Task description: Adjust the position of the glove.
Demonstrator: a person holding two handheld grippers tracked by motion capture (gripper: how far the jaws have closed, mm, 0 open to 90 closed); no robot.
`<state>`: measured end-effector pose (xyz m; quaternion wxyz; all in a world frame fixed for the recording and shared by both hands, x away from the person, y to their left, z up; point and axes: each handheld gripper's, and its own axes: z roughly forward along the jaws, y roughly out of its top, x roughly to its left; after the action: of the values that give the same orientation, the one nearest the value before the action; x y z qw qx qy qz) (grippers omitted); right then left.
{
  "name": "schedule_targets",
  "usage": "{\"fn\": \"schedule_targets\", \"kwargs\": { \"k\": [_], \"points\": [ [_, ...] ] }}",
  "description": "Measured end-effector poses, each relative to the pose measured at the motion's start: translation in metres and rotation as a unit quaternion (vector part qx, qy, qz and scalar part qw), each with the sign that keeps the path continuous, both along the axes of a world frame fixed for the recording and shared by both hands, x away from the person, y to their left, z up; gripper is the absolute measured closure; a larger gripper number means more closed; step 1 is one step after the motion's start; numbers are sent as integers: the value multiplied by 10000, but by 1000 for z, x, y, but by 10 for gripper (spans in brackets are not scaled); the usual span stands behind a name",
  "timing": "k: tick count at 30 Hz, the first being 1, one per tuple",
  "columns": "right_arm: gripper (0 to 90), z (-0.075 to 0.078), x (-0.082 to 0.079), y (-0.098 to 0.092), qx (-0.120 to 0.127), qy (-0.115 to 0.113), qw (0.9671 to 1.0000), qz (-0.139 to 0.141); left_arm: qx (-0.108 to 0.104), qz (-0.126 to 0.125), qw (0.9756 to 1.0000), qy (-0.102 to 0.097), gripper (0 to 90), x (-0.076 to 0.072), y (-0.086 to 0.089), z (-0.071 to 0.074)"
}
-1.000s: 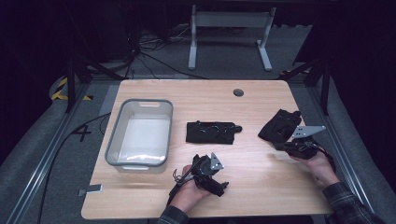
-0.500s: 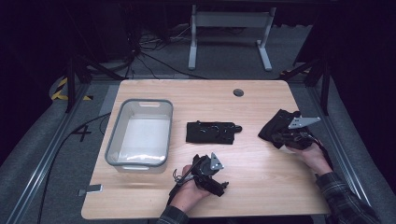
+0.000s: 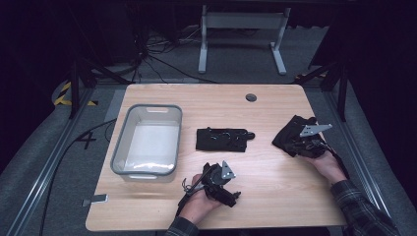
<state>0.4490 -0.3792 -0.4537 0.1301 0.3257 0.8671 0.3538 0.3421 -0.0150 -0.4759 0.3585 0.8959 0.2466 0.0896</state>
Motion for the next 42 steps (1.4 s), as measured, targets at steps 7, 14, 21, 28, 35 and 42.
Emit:
{"fn": "schedule_targets", "kwargs": {
  "k": [7,14,21,28,35,42],
  "points": [
    [900,1,-9,3,-46,34,9999,163,2,-2,10000,2,1,0,0,0],
    [900,1,-24,10,-103,80,9993,341,-2,-2,10000,-3,1,0,0,0],
    [900,1,-37,17,-101,132,9985,516,-10,6,10000,-3,1,0,0,0],
    [900,1,-53,29,-138,167,9969,754,-12,7,10000,0,1,0,0,0],
    [900,1,-70,38,-170,205,9948,979,-12,7,10000,1,1,0,0,0],
    [900,0,-88,52,-136,251,9913,1282,-12,6,10000,1,1,0,0,0]
  ]
}}
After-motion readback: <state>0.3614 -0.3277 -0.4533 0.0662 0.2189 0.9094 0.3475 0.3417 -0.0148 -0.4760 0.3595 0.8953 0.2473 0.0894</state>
